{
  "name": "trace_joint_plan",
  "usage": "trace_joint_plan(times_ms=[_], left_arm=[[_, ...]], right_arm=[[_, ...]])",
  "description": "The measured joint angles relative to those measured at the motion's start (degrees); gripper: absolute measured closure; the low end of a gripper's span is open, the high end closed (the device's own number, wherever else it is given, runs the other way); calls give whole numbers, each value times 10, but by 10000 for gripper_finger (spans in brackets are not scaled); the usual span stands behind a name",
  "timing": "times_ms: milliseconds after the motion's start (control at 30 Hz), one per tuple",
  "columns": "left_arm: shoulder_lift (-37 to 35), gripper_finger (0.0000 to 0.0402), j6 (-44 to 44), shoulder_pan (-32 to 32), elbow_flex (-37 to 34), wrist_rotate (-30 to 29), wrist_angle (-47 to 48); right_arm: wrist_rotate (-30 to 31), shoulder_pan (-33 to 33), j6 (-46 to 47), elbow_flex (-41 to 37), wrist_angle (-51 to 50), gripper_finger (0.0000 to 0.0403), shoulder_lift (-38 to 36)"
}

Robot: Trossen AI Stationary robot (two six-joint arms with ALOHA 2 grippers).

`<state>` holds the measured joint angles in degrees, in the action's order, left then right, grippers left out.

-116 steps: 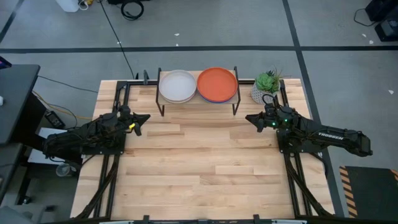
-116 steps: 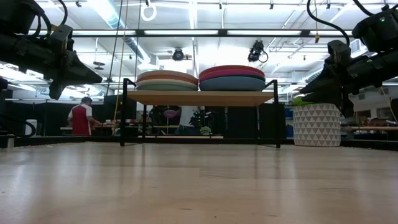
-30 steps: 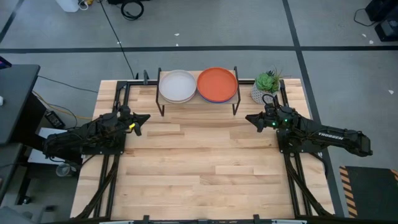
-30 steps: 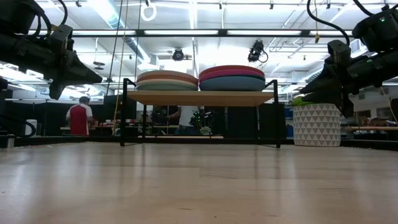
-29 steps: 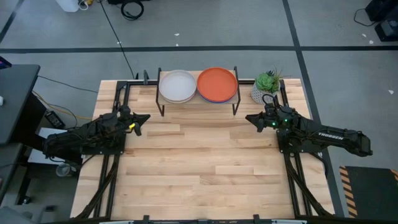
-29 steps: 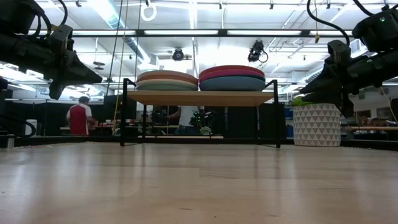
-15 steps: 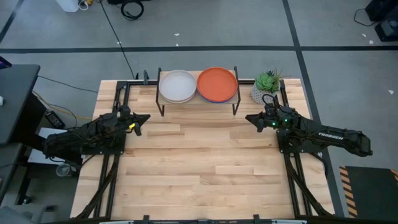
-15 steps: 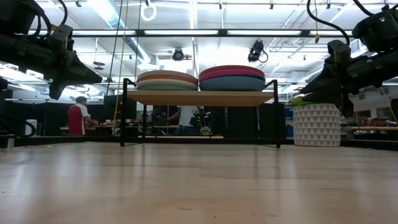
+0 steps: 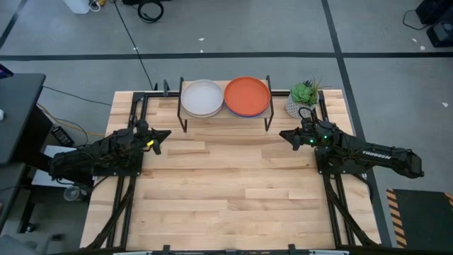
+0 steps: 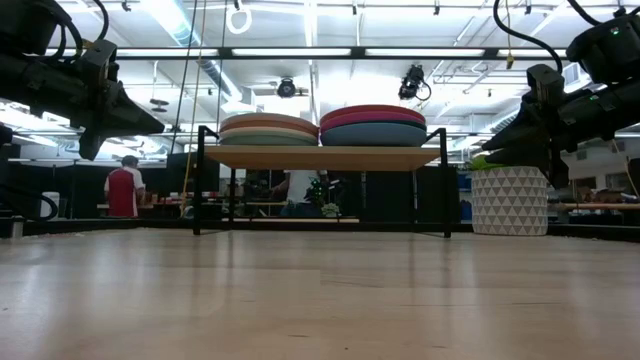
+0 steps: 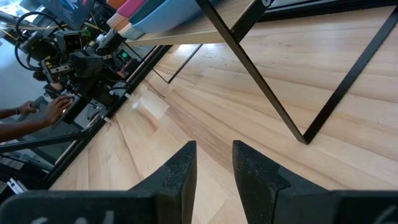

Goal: Place and stack plates onto a shelf
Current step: Return to Home Position

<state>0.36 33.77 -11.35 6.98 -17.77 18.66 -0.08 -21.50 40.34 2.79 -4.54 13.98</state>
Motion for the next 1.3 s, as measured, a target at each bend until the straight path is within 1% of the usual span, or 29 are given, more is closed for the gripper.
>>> trace_joint_plan(times_ms=[1300], left_arm=[[0,390,0,0,0,0,0]], right_arm=[[0,0,0,0,0,293,0]])
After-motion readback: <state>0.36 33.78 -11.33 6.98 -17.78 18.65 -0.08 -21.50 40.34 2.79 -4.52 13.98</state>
